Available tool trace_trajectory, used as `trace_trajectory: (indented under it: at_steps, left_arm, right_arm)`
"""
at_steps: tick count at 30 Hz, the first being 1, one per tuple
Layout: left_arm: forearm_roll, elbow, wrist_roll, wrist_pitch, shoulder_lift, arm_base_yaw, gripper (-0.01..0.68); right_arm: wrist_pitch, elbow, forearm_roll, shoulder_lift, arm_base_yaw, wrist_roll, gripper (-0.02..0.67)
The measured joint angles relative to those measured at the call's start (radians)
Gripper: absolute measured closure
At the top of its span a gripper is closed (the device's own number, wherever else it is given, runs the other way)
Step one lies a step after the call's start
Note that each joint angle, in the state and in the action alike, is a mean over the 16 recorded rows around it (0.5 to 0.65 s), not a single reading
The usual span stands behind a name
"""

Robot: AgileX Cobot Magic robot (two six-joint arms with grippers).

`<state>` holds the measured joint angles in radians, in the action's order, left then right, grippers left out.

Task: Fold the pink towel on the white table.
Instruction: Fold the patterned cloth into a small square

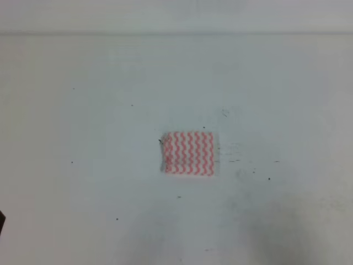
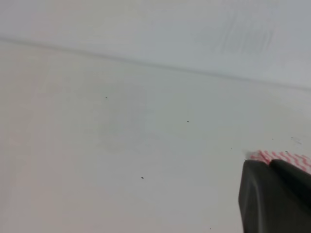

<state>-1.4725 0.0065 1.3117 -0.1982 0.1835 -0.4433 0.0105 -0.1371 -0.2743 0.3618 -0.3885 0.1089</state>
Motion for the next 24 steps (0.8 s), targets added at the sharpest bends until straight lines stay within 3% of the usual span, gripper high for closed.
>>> trace_trajectory:
  at_steps: [6,18,24]
  left_arm:
    - [0.0,0.0,0.0,-0.002,0.001,0.0,0.673]
    - [-0.002,0.001,0.0,-0.011,0.0,0.0,0.673]
    - [-0.003,0.002,0.0,-0.014,0.001,0.0,0.673]
  right_arm:
    - [-0.006,0.007,0.004,-0.028,0.047,0.009,0.651]
    - [-0.136,0.063,-0.003,-0.258,0.308,0.026,0.651]
    - [-0.177,0.095,-0.004,-0.359,0.362,0.027,0.651]
